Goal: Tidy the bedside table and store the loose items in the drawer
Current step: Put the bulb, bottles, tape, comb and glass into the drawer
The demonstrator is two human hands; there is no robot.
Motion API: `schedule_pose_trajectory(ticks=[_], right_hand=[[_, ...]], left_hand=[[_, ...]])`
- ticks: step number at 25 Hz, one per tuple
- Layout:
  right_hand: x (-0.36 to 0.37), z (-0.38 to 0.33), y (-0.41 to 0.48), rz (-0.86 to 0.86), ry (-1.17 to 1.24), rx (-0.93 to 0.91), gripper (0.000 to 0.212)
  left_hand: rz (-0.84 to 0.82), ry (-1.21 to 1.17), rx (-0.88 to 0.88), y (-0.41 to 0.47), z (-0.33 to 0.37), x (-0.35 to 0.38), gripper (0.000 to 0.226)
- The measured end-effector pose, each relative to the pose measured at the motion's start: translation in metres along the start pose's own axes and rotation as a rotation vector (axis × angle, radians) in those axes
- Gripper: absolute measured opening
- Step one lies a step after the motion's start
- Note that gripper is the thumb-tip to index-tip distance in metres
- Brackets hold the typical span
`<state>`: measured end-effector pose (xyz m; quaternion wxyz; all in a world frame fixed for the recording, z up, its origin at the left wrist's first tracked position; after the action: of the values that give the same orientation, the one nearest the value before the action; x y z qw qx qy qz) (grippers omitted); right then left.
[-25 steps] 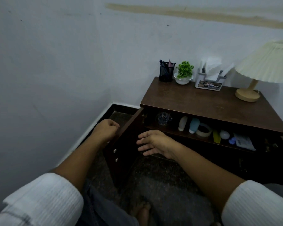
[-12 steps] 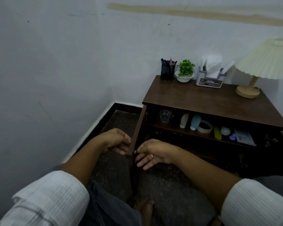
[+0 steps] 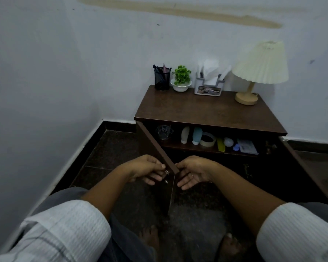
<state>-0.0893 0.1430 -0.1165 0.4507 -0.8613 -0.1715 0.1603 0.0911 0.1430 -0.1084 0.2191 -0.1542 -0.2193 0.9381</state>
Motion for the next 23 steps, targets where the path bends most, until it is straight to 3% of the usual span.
schedule_pose_trajectory(ticks=[7,12,18,23], right_hand=[[-0.060,0.017,0.005,0.277,0.440,-0.139,0.029],[-0.084,0.012,0.006,0.277,0.714,-0.276,0.022],[-0.094,0.004,0.024,0.296,0.670,-0.294,0.038],[-0.105,0.000,0.032,0.276,0.616,-0.306,0.038]], left_hand=[[0.035,0.003,0.080,0.045,0.028,0.041,0.021],[0.058,-0.133,0.137,0.085,0.045,0.062,0.035],[0.104,-0.234,0.200,0.125,0.064,0.067,0.039],[0.134,-0.265,0.210,0.148,0.070,0.064,0.047]])
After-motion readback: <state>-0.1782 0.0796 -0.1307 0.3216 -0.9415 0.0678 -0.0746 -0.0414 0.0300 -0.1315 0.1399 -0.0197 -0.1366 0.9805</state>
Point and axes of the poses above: each hand's wrist, its own y-axis towards the middle knuckle, its own x-axis out of the palm, z = x × y, the point moved 6 cm from there along y, towards the middle knuckle, and after that the axes turned 7 degrees about x, right-handed, at the moved point
